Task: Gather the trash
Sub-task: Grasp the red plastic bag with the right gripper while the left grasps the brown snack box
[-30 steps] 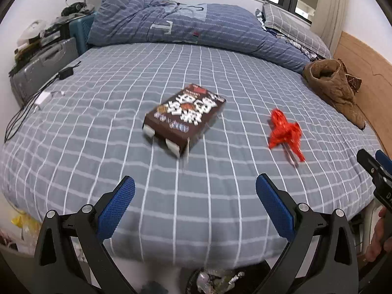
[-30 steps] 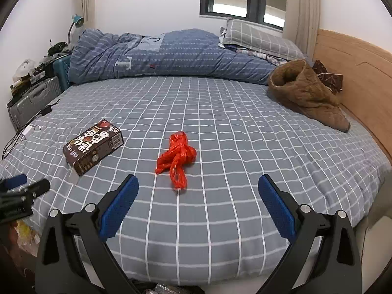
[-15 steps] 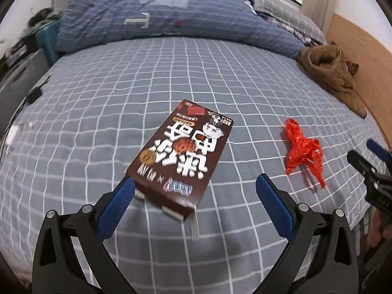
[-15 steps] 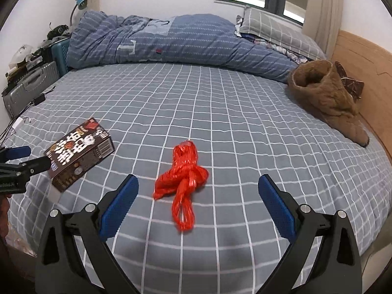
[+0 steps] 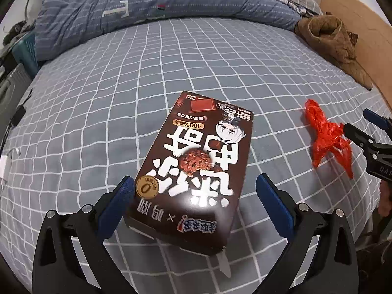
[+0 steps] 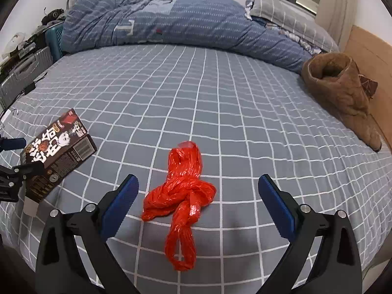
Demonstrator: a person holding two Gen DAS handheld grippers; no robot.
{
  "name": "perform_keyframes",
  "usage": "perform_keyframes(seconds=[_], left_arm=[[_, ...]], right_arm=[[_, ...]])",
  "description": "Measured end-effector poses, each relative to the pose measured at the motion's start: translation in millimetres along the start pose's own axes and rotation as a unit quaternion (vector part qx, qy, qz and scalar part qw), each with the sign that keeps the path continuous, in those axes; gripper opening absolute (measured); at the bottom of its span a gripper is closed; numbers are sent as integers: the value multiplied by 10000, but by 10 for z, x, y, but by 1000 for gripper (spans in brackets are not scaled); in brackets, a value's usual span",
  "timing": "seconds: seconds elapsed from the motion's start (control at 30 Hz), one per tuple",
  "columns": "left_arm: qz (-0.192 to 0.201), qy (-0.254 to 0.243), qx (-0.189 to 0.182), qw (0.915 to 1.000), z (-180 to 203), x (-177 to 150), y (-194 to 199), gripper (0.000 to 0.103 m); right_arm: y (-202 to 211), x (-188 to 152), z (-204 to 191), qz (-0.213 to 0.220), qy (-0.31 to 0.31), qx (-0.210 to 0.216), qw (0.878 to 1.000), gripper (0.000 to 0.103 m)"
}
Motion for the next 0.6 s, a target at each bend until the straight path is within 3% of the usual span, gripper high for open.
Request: perform_keyframes(seconds=[0.27, 0.6], left_arm=[[-31, -186, 4, 9998, 48, 41, -80, 97], [-105, -238, 60, 9996, 8, 113, -182, 97]], right_arm=[[-236, -16, 83, -240, -95, 20, 9997, 88], [-453, -36, 52, -545, -166, 317, 9979, 69]])
Point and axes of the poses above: each gripper's, at about its wrist camera, not at the fingertips, and y roughly against the way its jaws point, z to its right, x to its top, the point moved 2 cm from there along -y, roughly the way its jaws point, and after that the axes turned 9 degrees about x, right-handed, at the moved point
